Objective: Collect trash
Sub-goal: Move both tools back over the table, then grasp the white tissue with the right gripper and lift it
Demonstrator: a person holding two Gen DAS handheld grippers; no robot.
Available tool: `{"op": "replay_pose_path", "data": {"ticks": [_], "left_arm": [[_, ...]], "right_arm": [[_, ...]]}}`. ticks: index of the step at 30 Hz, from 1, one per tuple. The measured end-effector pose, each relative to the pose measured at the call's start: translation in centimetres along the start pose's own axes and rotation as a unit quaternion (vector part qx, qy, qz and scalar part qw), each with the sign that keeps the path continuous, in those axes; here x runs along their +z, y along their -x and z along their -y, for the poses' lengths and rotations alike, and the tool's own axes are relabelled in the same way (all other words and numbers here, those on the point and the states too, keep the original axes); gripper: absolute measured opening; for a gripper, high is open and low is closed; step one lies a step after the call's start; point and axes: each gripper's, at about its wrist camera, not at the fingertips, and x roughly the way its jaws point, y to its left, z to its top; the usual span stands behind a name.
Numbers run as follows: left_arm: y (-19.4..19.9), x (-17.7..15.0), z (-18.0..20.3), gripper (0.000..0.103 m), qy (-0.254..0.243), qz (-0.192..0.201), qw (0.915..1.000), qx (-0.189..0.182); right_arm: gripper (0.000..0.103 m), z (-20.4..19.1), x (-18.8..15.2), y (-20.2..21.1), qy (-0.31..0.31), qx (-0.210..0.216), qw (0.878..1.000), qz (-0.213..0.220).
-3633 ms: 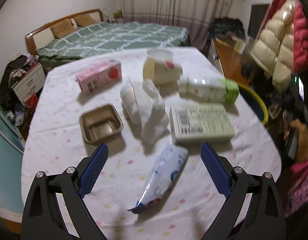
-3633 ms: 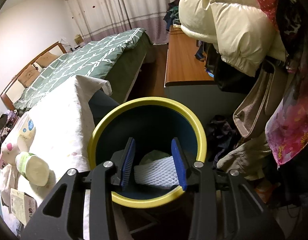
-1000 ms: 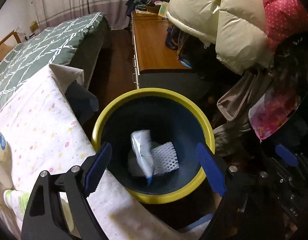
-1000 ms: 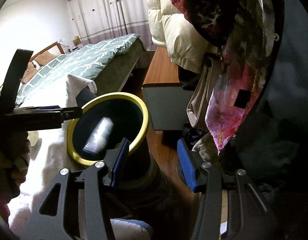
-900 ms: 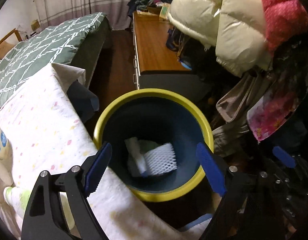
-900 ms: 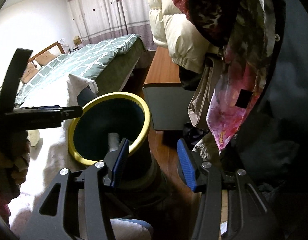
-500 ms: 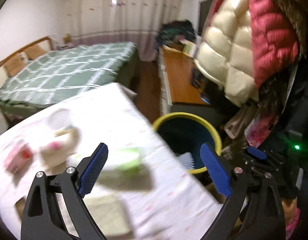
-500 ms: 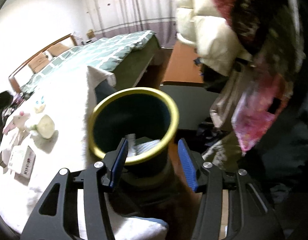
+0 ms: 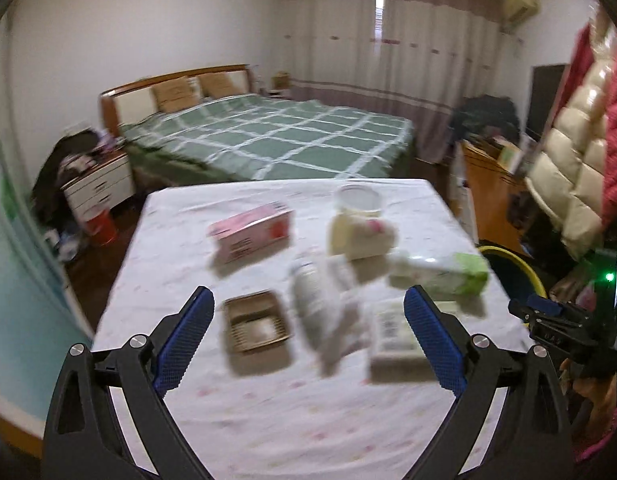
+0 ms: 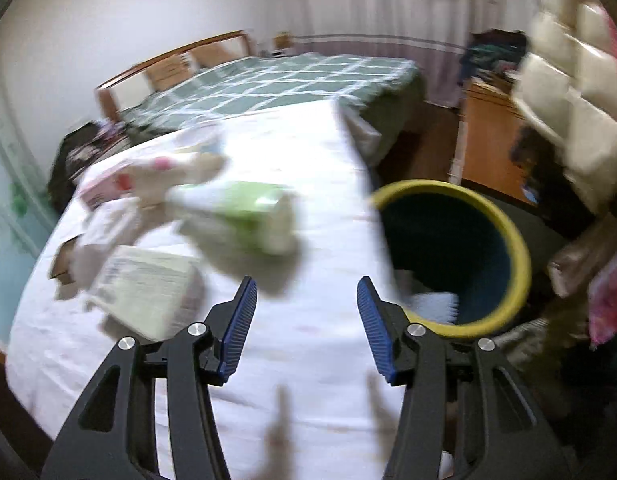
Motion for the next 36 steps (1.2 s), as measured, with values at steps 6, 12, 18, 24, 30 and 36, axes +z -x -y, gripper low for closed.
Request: {"op": "replay_pose_path", "data": {"ticks": [6, 12, 18, 24, 30, 36], "left_arm": [[0.9, -1.9, -4.5, 0.094, 0.036, -0.002, 0.9992, 0.018], [1.0, -2.9, -6.2, 0.095, 0.044, -0.005, 0.9989, 0.017], [0.7, -3.4, -6.9, 0.095, 0.052, -0.010, 0.9985, 0.016], [0.0, -3.8, -6.8, 0.095, 0.054, -0.020, 0.9983, 0.009], [-0.3, -3.9, -6.6, 0.095, 0.053, -0.023, 0.9983, 0.007], [-0.6, -3.9, -6.2, 0.095, 0.048, -0.025, 0.9985, 0.006]], "right_arm": [[0.050, -9.2, 2.6, -2.8, 0.057, 0.087, 0.994, -0.019], [0.050, -14.4, 3.9, -6.9, 0.072, 0.118, 0.989, -0.057], [0.050, -16.3, 4.5, -9.2, 0.065, 0.132, 0.985, -0.086], [0.038, -15.9, 5.0, -10.1, 0.047, 0.166, 0.979, -0.110], [0.008, -15.5, 5.1, -9.6, 0.037, 0.194, 0.973, -0.119], [0.006, -15.4, 5.4, -7.8, 0.045, 0.187, 0.977, -0.092]]}}
